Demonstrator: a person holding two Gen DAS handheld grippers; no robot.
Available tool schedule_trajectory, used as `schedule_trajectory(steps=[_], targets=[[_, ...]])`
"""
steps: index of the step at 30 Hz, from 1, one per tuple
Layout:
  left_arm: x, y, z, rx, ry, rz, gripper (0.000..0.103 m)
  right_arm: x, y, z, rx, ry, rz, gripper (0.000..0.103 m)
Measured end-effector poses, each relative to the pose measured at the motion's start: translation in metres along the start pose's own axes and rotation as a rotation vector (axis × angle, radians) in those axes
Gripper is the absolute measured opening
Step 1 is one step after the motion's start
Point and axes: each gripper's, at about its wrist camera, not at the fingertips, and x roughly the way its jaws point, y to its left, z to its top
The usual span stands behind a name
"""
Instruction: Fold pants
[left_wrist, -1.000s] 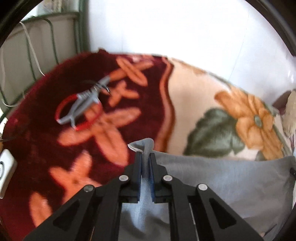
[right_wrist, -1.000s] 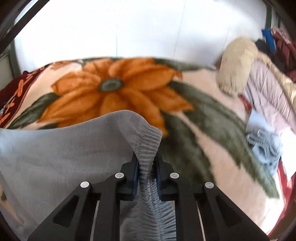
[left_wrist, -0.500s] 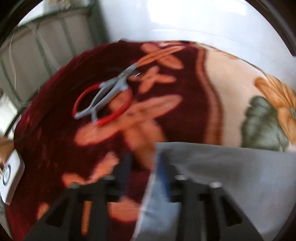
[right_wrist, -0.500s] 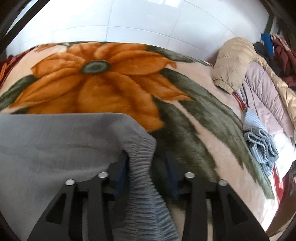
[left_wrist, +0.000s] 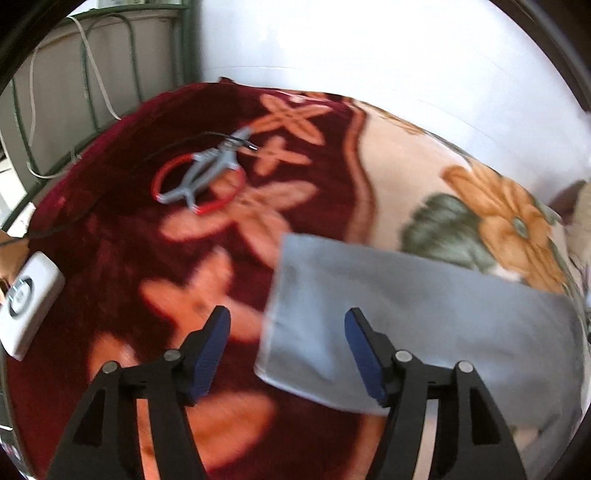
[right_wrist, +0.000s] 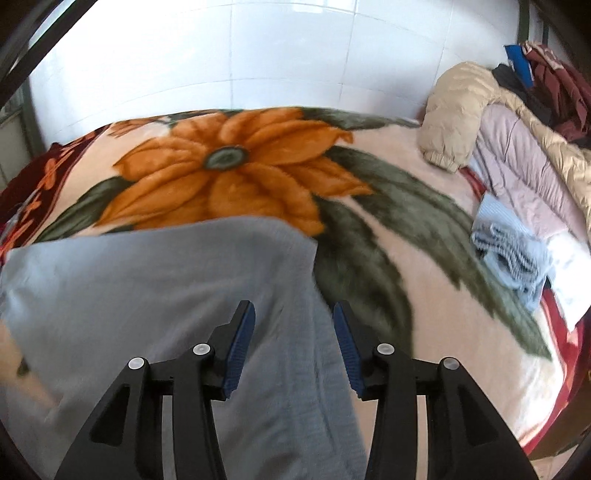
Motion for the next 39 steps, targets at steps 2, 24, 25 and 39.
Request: schedule_trajectory(steps=[2, 24, 25, 39], targets=[[0.005, -0.009, -0.010, 0.020, 0.022, -0.021, 0.069, -0.005, 0.000, -0.012, 0.009, 0.021, 0.033, 0.045], [-0.075, -0.029, -0.063, 0.129, 0.035, 0.059, 0.074, -0.061, -0.057, -0.096, 0.217, 0.043, 0.074, 0.050], [-0.083, -0.035, -0.070, 0.131, 0.039, 0.044, 0.074, -0.065, -0.058, -0.103, 0.223, 0.056, 0.075, 0.050], [-0.128, -0.107, -0.175, 0.109, 0.151, -0.129, 0.076, -0.067, -0.079, -0.170, 0.381, 0.144, 0.162, 0.050]])
